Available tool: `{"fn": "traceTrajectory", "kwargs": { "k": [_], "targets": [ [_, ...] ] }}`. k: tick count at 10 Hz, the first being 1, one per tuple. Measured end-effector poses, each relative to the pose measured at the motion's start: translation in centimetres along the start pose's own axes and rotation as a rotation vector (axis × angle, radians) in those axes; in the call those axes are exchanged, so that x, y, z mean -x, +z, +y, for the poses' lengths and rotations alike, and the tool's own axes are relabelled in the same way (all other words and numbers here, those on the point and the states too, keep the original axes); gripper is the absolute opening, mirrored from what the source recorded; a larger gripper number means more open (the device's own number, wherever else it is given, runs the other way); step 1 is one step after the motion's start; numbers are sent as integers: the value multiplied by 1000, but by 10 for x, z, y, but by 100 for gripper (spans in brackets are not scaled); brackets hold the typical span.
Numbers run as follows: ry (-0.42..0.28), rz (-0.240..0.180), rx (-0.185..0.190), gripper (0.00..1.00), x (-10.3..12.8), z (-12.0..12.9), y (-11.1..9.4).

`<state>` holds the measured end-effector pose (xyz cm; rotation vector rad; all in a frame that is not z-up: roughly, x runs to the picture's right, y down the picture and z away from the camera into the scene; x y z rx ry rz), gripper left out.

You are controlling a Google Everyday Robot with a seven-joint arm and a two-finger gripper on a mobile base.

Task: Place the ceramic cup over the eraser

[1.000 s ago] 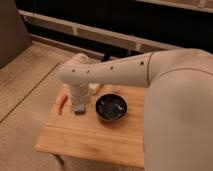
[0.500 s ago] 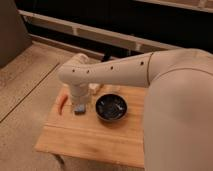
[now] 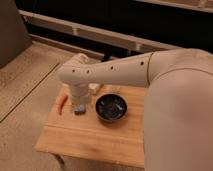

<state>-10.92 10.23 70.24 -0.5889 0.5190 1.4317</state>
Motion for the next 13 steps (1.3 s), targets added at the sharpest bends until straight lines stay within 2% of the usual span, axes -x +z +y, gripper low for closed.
{"fn": "traceTrajectory", "kwargs": {
  "k": [2,5,6,7,11,12,13],
  "targets": [
    [11,-68,28,65,16,5,-8],
    [-10,-292,192,65,78,25,-45],
    [-9,-342,232,65,93,19,-51],
    [5,-371,247,65,103,6,-54],
    [4,-369,248,65,103,7,-54],
    [4,-370,229,65,106,3,-53],
    [19,-378,178,65,119,-15,-55]
  ]
}}
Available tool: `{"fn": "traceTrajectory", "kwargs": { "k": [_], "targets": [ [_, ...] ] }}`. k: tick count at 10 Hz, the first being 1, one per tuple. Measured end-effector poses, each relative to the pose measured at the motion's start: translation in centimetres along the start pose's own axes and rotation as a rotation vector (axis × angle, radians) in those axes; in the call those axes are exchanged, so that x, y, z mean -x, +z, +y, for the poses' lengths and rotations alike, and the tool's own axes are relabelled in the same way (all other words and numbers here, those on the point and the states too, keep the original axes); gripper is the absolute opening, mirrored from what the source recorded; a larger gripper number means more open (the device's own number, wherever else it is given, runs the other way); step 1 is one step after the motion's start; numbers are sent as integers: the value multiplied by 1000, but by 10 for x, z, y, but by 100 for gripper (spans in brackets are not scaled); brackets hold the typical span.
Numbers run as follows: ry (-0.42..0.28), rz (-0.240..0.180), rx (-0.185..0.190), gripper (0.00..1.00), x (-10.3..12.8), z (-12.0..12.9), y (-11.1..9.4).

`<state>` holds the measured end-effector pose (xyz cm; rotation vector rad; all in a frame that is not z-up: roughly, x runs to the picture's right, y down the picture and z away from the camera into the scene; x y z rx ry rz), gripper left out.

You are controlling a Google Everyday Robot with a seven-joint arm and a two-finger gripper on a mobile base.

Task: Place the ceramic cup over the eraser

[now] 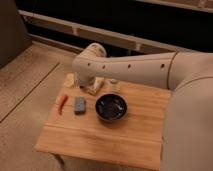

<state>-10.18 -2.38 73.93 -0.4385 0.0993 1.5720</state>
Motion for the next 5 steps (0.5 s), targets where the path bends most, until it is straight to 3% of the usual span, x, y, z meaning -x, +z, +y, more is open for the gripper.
{"fn": "traceTrajectory", "kwargs": {
  "k": [2,5],
  "targets": [
    [25,-30,-96,65,30,-44,-6],
    [15,-48,-185,65,60,-72,-7]
  ]
}}
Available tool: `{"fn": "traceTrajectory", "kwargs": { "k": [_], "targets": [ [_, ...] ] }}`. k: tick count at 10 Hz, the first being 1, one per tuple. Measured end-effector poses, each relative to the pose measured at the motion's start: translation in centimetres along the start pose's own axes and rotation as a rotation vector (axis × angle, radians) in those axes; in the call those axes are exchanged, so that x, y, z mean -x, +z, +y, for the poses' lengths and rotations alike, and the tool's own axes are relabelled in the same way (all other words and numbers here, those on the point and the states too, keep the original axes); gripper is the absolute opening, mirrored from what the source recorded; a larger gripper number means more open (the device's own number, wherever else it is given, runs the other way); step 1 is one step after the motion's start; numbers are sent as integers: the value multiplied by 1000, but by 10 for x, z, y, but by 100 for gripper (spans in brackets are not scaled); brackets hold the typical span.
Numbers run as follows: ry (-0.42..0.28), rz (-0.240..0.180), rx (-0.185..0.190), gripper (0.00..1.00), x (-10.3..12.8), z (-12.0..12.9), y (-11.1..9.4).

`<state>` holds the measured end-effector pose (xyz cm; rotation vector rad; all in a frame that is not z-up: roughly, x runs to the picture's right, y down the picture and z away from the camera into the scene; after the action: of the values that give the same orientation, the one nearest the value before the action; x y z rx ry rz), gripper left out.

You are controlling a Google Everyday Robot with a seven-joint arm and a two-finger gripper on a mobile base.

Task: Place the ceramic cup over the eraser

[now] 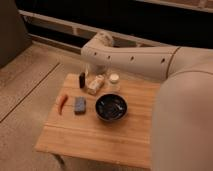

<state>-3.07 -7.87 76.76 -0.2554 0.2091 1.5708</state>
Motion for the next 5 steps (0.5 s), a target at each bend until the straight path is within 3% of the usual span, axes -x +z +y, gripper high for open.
{"fn": "traceTrajectory", "kwargs": {
  "k": [2,5],
  "targets": [
    [10,-6,-27,65,15,-16,8],
    [79,-28,-14,65,36,-46,16]
  ]
}}
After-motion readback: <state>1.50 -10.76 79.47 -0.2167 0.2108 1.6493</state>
